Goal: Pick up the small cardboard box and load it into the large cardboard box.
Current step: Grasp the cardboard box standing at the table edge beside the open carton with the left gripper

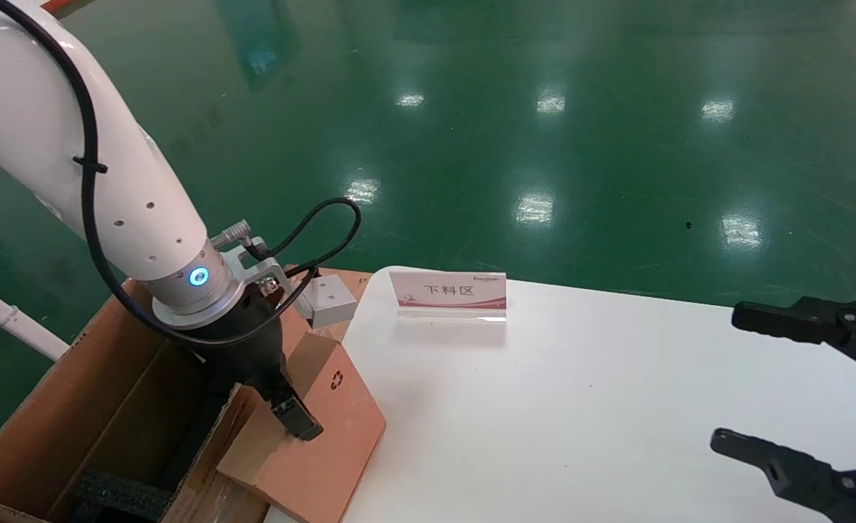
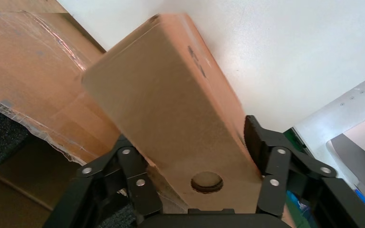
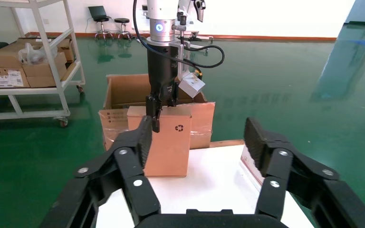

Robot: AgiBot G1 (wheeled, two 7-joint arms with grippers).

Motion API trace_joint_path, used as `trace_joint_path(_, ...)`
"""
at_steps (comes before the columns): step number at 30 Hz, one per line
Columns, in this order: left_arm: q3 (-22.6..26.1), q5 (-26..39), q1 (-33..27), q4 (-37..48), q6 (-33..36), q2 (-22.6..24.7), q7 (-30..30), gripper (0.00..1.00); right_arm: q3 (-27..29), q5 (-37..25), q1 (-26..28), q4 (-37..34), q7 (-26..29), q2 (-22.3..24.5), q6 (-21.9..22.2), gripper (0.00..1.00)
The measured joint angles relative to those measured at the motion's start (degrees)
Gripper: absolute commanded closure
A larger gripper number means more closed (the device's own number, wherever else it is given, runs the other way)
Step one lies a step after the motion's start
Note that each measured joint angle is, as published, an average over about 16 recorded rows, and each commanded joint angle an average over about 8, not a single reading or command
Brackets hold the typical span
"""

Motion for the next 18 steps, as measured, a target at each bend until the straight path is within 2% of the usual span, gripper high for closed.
trace_joint_path(11, -0.44, -0.18, -0.77, 0.76, 0.11, 0.14, 0.29, 1.0, 0.0, 0.0, 0.0, -0.01, 0.0, 0.0, 0.0, 1.0)
trace_joint_path(18, -2.47, -0.61, -5.06, 2.21, 0.66, -0.28, 0.95, 1.0, -0.02, 0.01, 0.02, -0.03, -0.02, 0.0, -0.01, 1.0)
